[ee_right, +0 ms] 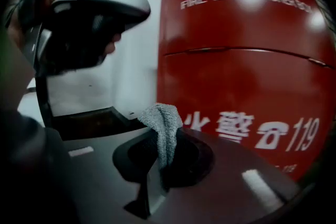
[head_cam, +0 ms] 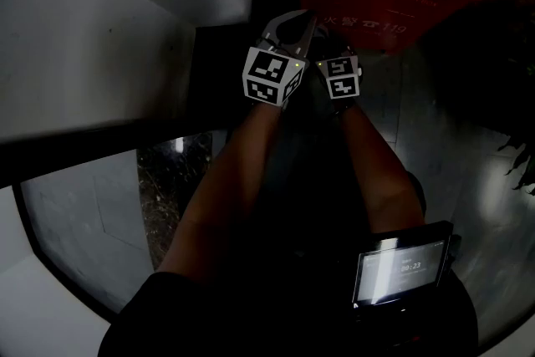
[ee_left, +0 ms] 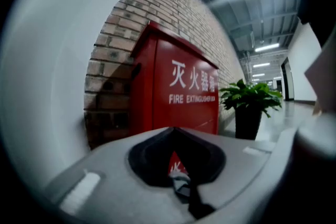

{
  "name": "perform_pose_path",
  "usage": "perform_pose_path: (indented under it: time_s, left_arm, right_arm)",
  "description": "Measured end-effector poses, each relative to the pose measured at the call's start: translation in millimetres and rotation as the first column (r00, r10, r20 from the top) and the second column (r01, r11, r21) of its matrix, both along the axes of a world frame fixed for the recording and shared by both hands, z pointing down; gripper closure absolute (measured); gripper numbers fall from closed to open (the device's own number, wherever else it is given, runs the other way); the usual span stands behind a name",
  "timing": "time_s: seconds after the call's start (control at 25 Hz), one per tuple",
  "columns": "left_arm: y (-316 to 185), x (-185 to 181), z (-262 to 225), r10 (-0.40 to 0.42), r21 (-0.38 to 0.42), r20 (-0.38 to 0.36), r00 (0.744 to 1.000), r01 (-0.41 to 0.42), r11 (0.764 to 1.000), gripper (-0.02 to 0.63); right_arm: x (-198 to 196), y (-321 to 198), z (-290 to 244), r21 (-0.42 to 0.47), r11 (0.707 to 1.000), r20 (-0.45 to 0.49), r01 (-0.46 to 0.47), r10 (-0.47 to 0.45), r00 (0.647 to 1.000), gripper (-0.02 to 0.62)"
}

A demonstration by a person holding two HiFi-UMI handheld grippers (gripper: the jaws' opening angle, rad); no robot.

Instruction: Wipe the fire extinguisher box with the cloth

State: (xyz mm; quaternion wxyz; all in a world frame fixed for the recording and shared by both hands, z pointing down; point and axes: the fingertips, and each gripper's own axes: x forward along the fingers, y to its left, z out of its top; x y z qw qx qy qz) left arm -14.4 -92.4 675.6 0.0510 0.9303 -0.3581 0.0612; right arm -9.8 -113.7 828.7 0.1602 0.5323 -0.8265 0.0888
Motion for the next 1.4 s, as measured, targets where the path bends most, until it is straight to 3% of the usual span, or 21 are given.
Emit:
perform_pose_path:
  time_s: [0.12,0.32,0.4,0.6,0.84,1.0,1.08,1.28,1.4]
  left_arm:
    - [-5,-25,50,-0.092,-0.08,0.018,0.996,0.093,0.992,0.611]
    - [-3,-43,119,-0.16,-0.203,0.059,0.985,0.169,0.964,0.611]
    - [6,-36,135,-0.151,-0.236,0.06,0.987,0.161,0.958,0.611]
    - [18,-1,139,-0.059,-0.219,0.083,0.995,0.076,0.973,0.611]
    - [23,29,134,-0.014,-0.211,0.06,0.998,0.027,0.977,0.611]
    - [22,27,135,-0.032,-0.228,0.051,0.998,0.043,0.973,0.611]
    - [22,24,136,-0.041,-0.235,0.047,0.998,0.051,0.971,0.611]
    - [19,10,139,-0.065,-0.246,0.053,0.996,0.077,0.966,0.611]
    - [16,0,142,-0.079,-0.252,0.06,0.995,0.092,0.963,0.611]
  right_arm:
    - [-15,3,8,-0.001,1.0,-0.029,0.027,-0.027,0.999,0.56]
    - [5,-10,19,-0.01,0.999,-0.08,-0.052,0.051,0.995,0.561]
    - [20,-14,22,-0.009,0.995,-0.078,-0.098,0.097,0.992,0.561]
    - [76,-10,25,-0.034,0.973,-0.062,-0.23,0.228,0.972,0.561]
    - [190,9,31,-0.061,0.913,-0.096,-0.404,0.398,0.912,0.56]
    - [270,25,35,-0.082,0.822,-0.045,-0.564,0.562,0.826,0.561]
    - [291,30,37,-0.094,0.799,-0.021,-0.594,0.595,0.804,0.561]
    - [261,41,52,-0.126,0.828,0.037,-0.546,0.554,0.832,0.56]
    - [204,38,62,-0.142,0.892,0.053,-0.429,0.44,0.896,0.561]
